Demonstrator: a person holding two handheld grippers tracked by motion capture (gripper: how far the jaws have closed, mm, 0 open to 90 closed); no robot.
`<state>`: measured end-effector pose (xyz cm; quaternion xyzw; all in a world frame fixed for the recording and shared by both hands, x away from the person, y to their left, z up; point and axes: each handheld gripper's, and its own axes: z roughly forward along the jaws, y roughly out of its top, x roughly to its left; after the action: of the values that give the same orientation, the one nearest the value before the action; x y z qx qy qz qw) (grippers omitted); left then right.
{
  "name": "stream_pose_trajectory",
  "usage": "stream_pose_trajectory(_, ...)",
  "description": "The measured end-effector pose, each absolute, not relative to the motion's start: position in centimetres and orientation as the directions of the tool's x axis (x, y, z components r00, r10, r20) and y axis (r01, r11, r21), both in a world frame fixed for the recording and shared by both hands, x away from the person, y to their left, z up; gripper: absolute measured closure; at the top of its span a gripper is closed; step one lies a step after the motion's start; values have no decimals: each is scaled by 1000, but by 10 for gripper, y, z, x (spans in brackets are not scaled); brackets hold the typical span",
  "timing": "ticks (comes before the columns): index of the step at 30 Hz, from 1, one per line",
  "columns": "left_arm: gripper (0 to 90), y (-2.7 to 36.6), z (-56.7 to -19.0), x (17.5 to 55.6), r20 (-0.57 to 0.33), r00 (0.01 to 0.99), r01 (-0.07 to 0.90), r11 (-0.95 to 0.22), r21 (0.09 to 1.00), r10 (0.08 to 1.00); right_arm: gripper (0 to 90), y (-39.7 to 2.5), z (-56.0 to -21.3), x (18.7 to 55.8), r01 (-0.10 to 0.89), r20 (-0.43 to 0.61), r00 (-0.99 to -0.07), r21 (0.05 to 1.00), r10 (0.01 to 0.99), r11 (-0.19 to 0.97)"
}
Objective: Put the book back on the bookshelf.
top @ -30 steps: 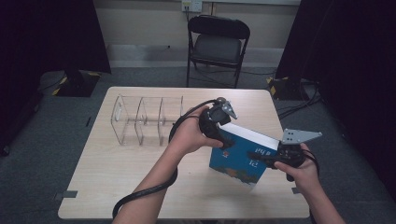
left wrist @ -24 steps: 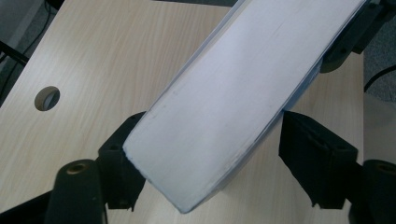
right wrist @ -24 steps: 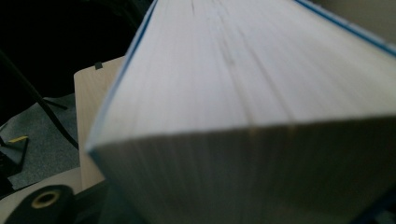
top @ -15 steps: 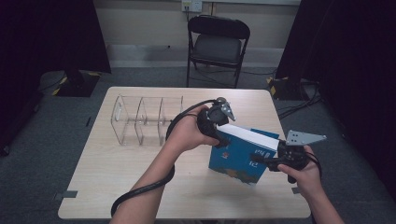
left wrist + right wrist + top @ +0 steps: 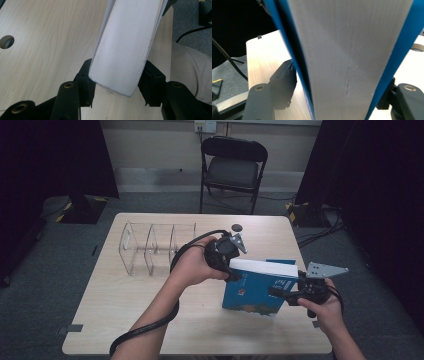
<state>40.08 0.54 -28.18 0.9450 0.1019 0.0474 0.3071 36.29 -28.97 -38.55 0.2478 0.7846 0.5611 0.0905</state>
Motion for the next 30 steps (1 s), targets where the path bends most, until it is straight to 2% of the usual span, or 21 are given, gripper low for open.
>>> stream_pose_trajectory(3, 499, 3, -283, 401, 61, 975, 138, -802, 581, 212, 325, -289, -387, 363, 287, 139, -862, 927, 488, 243)
stream_pose_trajectory(12, 476, -12, -291, 404, 64, 985, 101, -848, 520, 157, 325, -286, -391, 364, 291, 141, -866, 923, 481, 253)
stream_pose_trajectory(15, 462, -15, -297, 407, 31, 985, 126, -841, 526, 167, 325, -286, -391, 363, 290, 134, -863, 921, 486, 261)
stream_pose_trajectory(19, 471, -20, -308, 409, -21, 990, 132, -867, 481, 139, 318, -288, -393, 362, 291, 140, -865, 922, 482, 255)
stream_pose_trajectory(25, 483, -21, -308, 410, -27, 989, 142, -865, 482, 147, 315, -289, -395, 362, 292, 144, -862, 925, 487, 245)
stream_pose_trajectory(28, 431, -19, -309, 413, -79, 986, 167, -847, 505, 147, 312, -288, -396, 362, 294, 147, -862, 925, 485, 242)
stream_pose_trajectory(30, 472, -18, -310, 414, -103, 981, 192, -839, 510, 162, 314, -287, -397, 362, 293, 146, -863, 925, 484, 242)
